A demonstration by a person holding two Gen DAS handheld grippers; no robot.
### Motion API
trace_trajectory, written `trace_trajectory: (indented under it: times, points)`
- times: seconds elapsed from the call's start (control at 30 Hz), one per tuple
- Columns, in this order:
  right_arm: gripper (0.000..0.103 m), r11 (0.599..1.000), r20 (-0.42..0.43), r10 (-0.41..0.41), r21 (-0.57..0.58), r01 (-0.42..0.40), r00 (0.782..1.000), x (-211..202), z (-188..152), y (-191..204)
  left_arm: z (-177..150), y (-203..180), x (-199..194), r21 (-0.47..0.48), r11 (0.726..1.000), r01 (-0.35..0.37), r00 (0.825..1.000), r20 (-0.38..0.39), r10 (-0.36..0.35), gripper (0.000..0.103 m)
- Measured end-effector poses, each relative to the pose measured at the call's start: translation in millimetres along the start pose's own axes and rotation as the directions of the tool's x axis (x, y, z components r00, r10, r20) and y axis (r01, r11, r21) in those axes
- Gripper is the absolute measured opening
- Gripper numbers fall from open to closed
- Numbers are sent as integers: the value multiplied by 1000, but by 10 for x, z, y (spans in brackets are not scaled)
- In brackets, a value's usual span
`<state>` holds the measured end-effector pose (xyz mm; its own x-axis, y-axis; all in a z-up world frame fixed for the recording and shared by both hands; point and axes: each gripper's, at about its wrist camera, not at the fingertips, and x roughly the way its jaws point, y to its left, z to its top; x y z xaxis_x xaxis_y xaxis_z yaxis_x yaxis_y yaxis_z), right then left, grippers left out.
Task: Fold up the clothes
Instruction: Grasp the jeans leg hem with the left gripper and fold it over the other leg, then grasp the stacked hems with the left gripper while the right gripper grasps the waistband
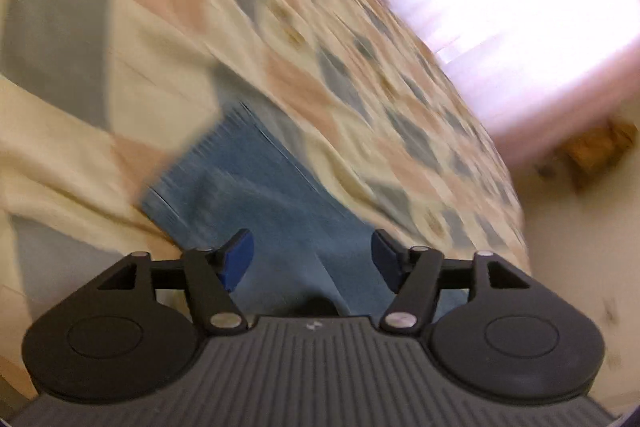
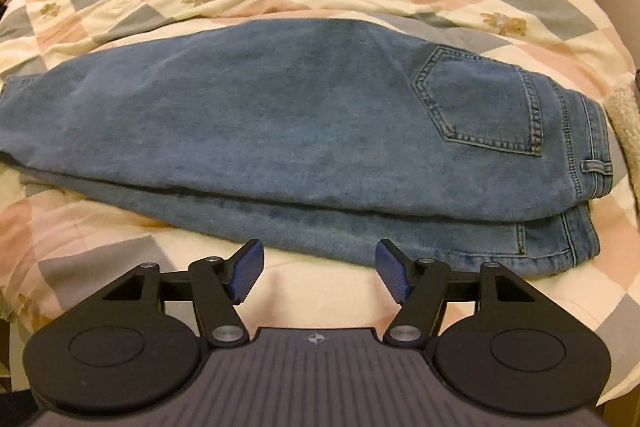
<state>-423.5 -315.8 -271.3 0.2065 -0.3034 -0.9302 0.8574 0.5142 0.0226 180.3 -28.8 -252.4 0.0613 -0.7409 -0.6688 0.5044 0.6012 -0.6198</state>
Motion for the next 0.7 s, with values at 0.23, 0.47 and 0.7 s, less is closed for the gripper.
trace_trajectory:
  times: [0.23, 0.47, 0.7]
  points:
    - [69, 999, 0, 12, 31, -12, 1000, 174, 125, 30, -37, -44, 962, 292, 933, -211, 958, -129, 257, 57]
    - [79, 1000, 4, -28, 8, 28, 1000, 205, 143, 52, -42, -422, 945, 578, 761, -294, 947, 68, 313, 10]
    - [79, 998, 13, -35, 56, 34, 999, 245, 165, 22, 263, -430, 1337, 743, 575, -341, 899, 80, 430, 23]
